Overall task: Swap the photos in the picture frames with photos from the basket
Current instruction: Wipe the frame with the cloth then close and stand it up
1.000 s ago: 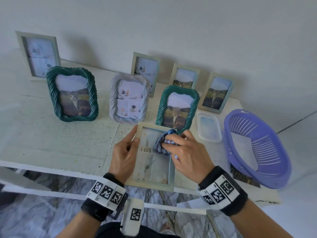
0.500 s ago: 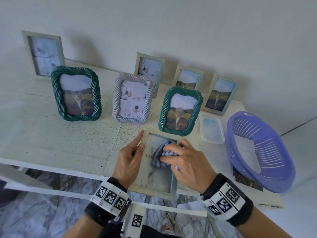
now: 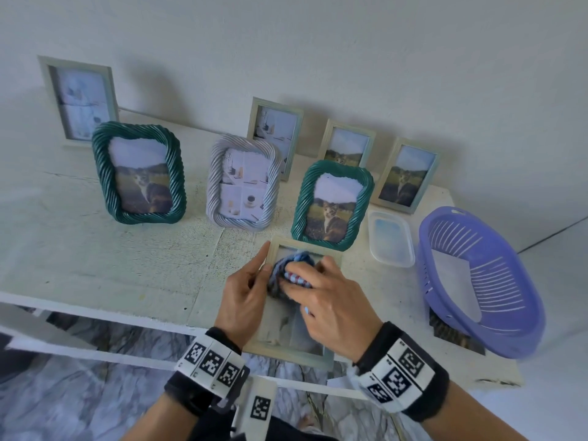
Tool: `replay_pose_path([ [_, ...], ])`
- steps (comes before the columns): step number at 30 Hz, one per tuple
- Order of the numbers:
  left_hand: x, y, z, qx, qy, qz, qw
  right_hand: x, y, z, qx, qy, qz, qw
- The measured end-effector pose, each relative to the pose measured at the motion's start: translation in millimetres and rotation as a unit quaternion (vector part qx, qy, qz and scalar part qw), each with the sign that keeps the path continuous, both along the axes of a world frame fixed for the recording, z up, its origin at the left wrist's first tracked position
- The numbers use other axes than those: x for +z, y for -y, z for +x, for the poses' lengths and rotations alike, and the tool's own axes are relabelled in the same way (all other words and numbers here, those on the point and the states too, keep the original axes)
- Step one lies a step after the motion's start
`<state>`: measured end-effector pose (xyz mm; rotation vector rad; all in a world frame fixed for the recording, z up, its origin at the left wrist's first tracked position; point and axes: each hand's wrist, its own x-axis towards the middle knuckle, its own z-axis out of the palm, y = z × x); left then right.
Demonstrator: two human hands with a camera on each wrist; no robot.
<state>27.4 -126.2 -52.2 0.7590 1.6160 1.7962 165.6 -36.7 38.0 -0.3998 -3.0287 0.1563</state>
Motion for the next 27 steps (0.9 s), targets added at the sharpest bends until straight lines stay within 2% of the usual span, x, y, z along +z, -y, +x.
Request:
replay_pose_path([
  [3,1,5,-2,0.000,0.000,-0.007,1.000,0,-8,10,0.047,0.015,-0.019,0.999],
  [7,5,5,-5,0.011,-0.008,-0.014,1.000,2,-18,10,-0.027,0.005,-0.004,1.000],
  [11,12,6,-5,0.006,-0.011,-0.011,1.000,-3,-1,19,0.059,0.004,-0.027,0.998],
  [15,16,4,0,-0.005,0.005,-0.008,1.000,8,-19,18,-0.024,-0.016,0.012,1.000],
  [16,16,3,-1,-0.003,0.001,-0.008,1.000,8,-16,18,-0.026,-0.014,0.015,0.999],
  [20,20,6,-4,0.003,-0.003,-0.010,1.000,-1,-2,28,0.055,0.003,-0.016,0.998],
  [24,24,6,-5,0.008,-0.004,-0.018,1.000,9,-17,27,-0.030,-0.012,0.006,0.999],
  [27,24,6,-10,-0.001,-0.003,-0.023,1.000,-1,4,28,0.008,-0.018,-0.014,1.000],
])
